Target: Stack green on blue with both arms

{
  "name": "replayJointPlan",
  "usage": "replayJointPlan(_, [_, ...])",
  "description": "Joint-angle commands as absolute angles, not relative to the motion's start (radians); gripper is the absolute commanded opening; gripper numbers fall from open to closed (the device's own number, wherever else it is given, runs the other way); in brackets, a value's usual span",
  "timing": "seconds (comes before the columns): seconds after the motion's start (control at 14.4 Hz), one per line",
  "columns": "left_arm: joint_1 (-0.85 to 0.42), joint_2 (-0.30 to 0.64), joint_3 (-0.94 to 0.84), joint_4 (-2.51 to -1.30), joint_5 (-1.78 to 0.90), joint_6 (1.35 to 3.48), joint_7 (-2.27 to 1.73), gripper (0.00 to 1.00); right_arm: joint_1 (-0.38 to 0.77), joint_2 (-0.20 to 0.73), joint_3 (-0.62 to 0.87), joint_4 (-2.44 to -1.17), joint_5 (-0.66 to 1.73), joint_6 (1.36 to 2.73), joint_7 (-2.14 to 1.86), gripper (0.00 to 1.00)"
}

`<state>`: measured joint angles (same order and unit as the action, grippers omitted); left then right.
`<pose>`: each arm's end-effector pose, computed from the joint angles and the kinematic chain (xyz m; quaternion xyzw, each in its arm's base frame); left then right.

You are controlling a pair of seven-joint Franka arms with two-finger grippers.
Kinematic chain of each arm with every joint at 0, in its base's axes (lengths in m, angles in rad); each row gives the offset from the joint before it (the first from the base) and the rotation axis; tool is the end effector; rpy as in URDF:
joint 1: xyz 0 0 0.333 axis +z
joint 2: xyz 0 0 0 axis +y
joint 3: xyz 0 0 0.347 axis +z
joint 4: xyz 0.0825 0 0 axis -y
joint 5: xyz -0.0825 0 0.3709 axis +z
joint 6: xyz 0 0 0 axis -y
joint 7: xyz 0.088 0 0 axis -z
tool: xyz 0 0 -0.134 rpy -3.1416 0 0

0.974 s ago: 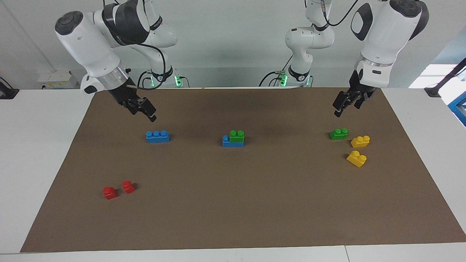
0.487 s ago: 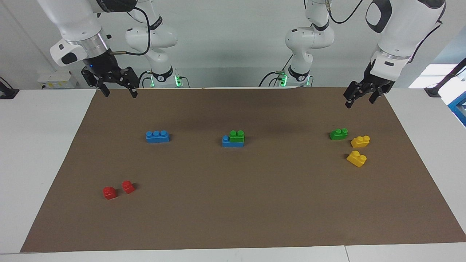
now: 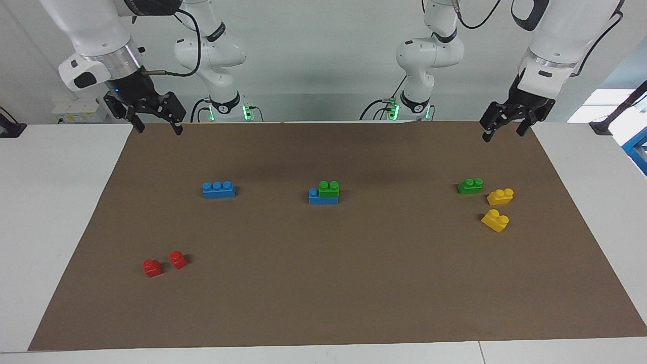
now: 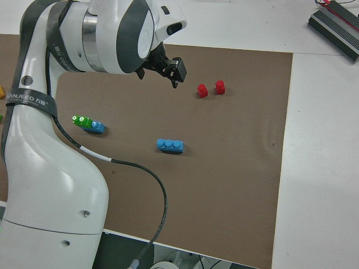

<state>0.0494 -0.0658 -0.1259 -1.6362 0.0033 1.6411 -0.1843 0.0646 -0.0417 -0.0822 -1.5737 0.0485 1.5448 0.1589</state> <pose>0.5261 -0.0423 0.6396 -0.9979 -0.0538 -0.0355 0.0012 0.5251 -0.0037 0.6472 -0.9958 0.0873 -0.0045 0.0263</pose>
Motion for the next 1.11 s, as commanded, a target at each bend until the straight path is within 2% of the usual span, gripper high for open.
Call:
replayJointPlan(0.0, [0.087, -0.064, -0.158, -1.631, -0.011, 1.588, -0.166, 1.0, 0.029, -0.032, -0.074, -1.552, 0.029, 1.529, 0.132, 1.0])
replayJointPlan(1.04, [0.104, -0.052, -0.17, -1.634, -0.009, 1.591, -0.06, 1.0, 0.009, -0.067, -0.072, -1.595, -0.011, 1.525, 0.141, 1.0])
